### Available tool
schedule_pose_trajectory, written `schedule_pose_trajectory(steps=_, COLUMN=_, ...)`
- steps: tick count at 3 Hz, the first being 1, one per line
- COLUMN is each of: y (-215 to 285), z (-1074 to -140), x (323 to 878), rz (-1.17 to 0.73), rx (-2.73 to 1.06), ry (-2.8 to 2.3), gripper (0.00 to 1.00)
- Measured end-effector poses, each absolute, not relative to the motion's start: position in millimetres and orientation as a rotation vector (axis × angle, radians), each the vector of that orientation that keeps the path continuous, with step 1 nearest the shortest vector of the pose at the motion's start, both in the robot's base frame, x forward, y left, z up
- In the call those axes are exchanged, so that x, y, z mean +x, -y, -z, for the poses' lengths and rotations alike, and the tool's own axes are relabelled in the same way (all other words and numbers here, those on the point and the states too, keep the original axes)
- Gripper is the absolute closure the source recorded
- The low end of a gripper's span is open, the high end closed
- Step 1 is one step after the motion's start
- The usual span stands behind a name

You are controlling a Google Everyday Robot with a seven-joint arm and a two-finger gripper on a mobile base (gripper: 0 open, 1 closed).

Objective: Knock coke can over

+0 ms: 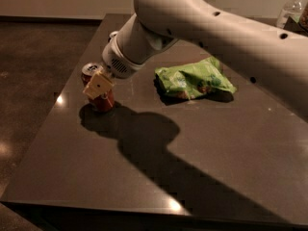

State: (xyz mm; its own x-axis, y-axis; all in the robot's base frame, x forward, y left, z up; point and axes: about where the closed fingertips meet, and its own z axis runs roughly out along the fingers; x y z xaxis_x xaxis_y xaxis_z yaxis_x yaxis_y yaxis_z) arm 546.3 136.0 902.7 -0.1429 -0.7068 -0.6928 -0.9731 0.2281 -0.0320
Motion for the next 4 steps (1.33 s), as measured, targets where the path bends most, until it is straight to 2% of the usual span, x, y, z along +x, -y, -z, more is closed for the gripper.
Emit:
schedule_pose_trajectory(steps=1, y=-118.2, z=-927.4, x=547.1, rz=-0.598, rx=-1.530, ry=-1.908, gripper=0.83)
schedule_pose_trajectory(steps=2, y=-90.0, z=-960.3, x=547.4, rz=-0.541, rx=-1.555, ry=-1.930, gripper=1.00)
schedule_pose_trajectory(steps=4, y=-19.4, z=-972.0, x=530.0, rz=-0.318, rx=-1.776, ry=-2.086, gripper=1.00)
